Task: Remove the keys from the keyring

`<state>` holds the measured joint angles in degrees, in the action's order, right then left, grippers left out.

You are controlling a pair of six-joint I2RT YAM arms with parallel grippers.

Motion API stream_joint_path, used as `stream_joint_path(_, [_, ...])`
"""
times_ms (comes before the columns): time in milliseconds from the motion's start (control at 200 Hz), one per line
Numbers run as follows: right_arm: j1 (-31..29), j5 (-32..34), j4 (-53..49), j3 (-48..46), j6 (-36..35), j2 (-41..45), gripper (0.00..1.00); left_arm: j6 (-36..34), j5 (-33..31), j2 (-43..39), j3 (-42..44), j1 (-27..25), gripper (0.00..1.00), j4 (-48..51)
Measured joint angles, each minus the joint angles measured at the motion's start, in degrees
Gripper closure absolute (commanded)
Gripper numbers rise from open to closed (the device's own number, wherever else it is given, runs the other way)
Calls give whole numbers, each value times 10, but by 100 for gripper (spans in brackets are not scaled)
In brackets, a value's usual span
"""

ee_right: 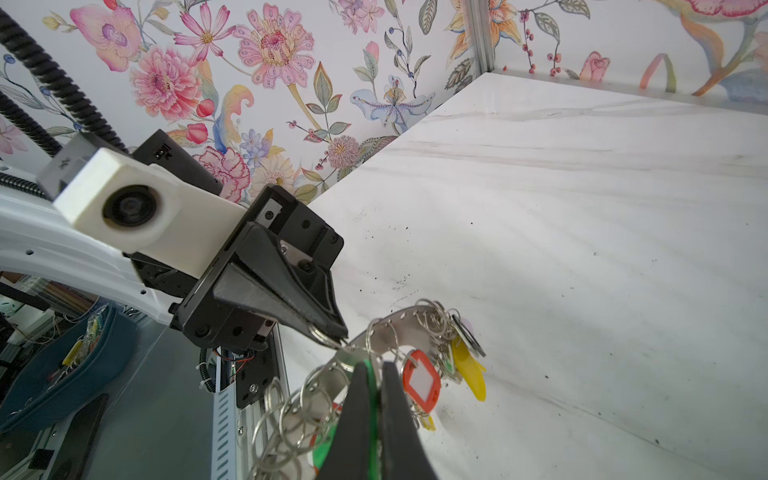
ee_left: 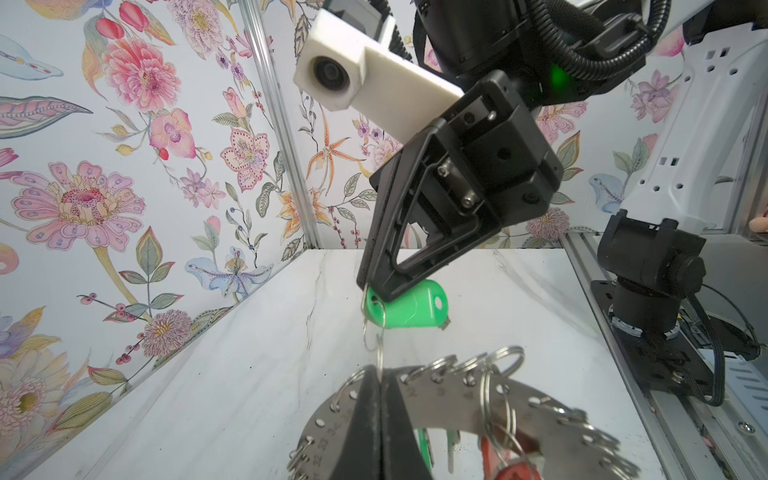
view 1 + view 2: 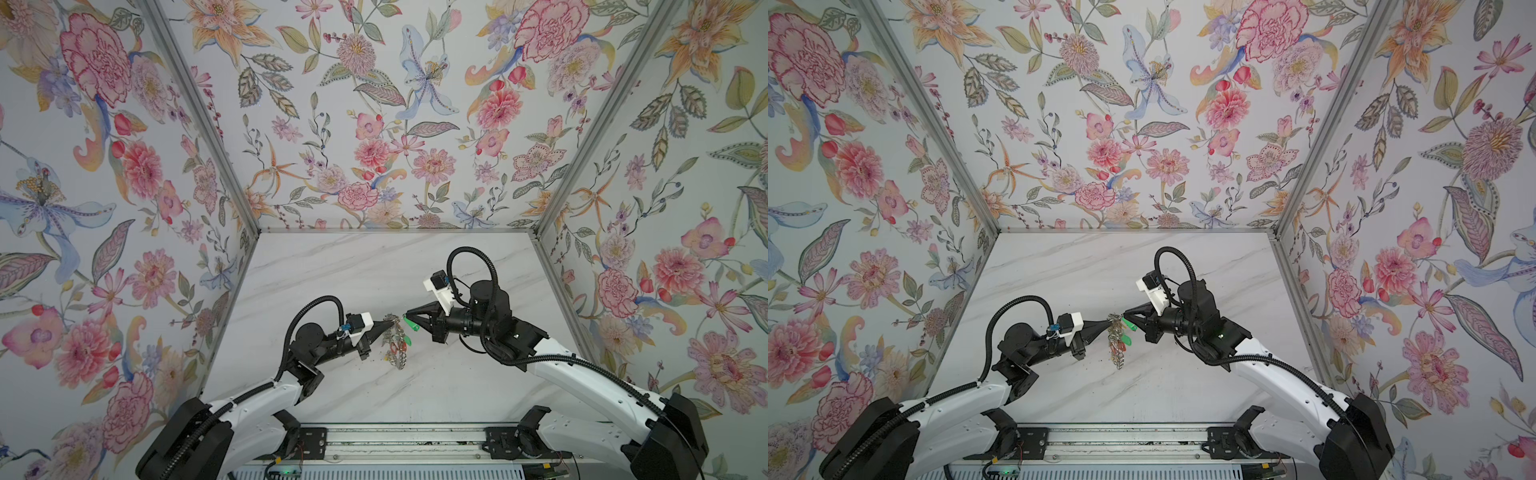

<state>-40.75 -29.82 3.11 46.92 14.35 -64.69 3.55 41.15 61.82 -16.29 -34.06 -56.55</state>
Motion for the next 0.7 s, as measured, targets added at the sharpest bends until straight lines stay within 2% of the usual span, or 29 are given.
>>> stream_joint_path(335, [16, -7, -48, 51, -2, -36, 100, -74, -41, -6, -29, -13, 100, 77])
stream_joint_path(701, [20, -6, -86, 78, -2, -40, 100, -122, -71, -7, -41, -30, 100, 106])
